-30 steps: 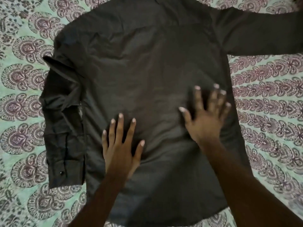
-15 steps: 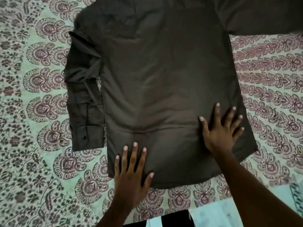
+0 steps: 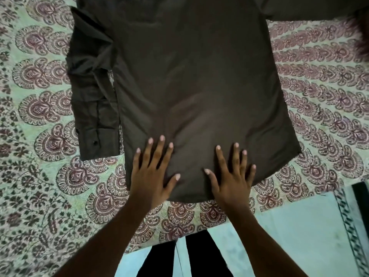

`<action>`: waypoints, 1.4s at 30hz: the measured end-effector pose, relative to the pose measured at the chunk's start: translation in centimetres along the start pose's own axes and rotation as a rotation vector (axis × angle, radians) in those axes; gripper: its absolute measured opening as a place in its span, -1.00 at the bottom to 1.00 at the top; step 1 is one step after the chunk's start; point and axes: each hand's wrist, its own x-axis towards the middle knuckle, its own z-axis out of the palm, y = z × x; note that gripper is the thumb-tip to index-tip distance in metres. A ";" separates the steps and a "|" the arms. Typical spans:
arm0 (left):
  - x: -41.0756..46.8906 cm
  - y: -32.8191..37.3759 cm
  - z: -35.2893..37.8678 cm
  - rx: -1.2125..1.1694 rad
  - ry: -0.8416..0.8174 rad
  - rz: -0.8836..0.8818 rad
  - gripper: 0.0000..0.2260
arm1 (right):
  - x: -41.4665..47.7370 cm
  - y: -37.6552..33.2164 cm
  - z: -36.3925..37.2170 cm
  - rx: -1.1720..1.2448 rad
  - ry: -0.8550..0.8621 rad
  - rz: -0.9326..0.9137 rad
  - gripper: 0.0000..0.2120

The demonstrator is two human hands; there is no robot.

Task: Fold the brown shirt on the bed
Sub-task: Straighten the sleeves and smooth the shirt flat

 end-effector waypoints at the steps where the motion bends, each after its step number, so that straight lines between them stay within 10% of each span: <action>1: -2.0 0.4 0.5 -0.012 -0.007 0.017 -0.22 | 0.5 -0.2 -0.5 0.007 0.005 0.046 -0.31; 8: -5.9 3.4 0.7 -0.098 0.046 0.025 -0.41 | 9.4 -2.5 -1.8 0.031 0.065 -0.213 -0.33; 19: 1.5 2.6 -0.2 -0.071 0.069 -0.339 -0.19 | 2.2 6.7 -2.5 0.177 -0.007 0.487 -0.19; 26: -3.0 2.4 0.3 -0.080 0.083 -0.278 -0.19 | 10.2 4.5 -3.5 0.085 0.004 -0.095 -0.33; 35: -1.0 -0.5 0.4 -0.091 0.104 -0.378 -0.21 | 7.8 9.7 -3.3 0.215 0.039 0.454 -0.26; 42: -6.9 -0.3 0.8 -0.114 0.046 -0.276 -0.29 | 1.4 6.6 -1.3 0.127 0.043 0.302 -0.38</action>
